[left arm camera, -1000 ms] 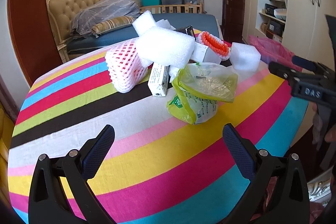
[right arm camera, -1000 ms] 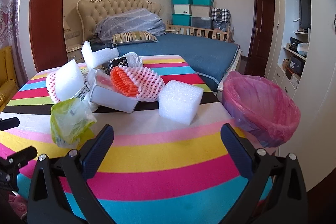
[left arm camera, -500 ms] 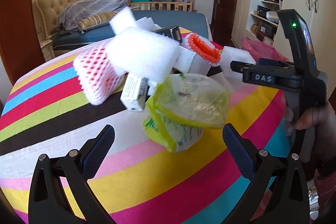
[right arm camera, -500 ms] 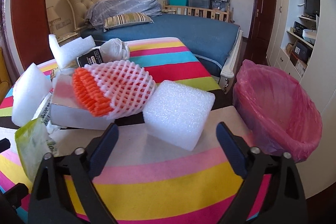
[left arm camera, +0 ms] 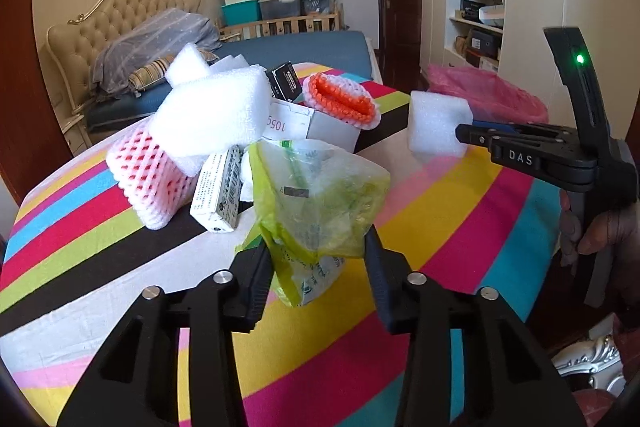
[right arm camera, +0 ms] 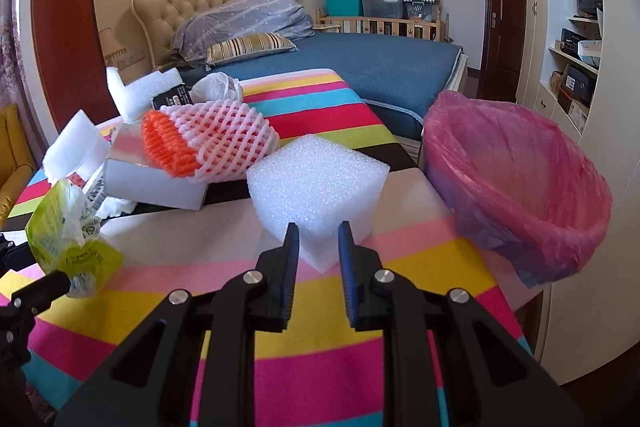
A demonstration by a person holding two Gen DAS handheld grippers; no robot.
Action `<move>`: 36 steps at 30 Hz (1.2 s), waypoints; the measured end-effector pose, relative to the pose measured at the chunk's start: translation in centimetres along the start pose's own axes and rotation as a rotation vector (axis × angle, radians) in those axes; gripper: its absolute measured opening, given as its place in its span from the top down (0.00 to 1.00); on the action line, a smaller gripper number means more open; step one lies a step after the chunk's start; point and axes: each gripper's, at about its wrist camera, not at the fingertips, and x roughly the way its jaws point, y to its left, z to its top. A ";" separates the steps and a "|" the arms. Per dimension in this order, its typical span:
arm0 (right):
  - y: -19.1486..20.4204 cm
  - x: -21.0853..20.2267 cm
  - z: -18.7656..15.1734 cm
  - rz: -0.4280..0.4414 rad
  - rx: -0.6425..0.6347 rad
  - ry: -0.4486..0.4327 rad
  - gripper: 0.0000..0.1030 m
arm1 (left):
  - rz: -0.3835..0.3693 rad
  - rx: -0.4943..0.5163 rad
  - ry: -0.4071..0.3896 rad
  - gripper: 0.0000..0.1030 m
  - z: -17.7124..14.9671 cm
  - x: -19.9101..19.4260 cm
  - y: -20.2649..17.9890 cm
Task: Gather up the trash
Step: 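Grasp the green plastic bag with the left tool while the right tool grasps a white foam block, then carry the green bag and white foam block toward the pink wastebasket with both tools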
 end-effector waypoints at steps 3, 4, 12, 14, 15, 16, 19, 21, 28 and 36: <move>0.1 -1.6 -0.7 0.009 0.009 -0.024 0.82 | -0.013 -0.006 -0.017 0.67 -0.4 -1.0 0.1; 0.2 -2.0 -0.9 0.011 0.007 -0.028 0.82 | -0.019 -0.013 -0.028 0.67 -0.6 -1.4 0.2; -0.3 -5.0 -1.8 0.024 0.017 -0.077 0.84 | -0.066 -0.014 -0.116 0.67 0.6 -3.9 -0.1; -0.5 -5.3 -1.8 0.020 0.021 -0.085 0.84 | -0.070 0.001 -0.117 0.67 1.1 -3.9 -0.7; -0.6 -5.4 -1.8 0.019 0.025 -0.088 0.85 | -0.073 0.007 -0.116 0.67 1.3 -3.7 -0.9; -0.7 -5.5 -1.8 0.020 0.027 -0.089 0.85 | -0.076 0.013 -0.113 0.67 1.5 -3.6 -1.0; -1.1 -5.6 -2.0 0.017 0.035 -0.088 0.86 | -0.087 0.033 -0.109 0.67 1.8 -3.2 -2.0; -1.4 -5.8 -2.1 0.020 0.041 -0.090 0.86 | -0.089 0.048 -0.112 0.67 2.0 -3.0 -2.6; -2.0 -5.5 -2.0 0.006 0.045 -0.060 0.87 | -0.105 0.060 -0.114 0.67 3.5 -2.0 -3.2; -1.5 -3.7 -2.9 -0.036 0.041 -0.005 0.16 | -0.101 0.043 -0.084 0.67 2.6 -1.3 -2.6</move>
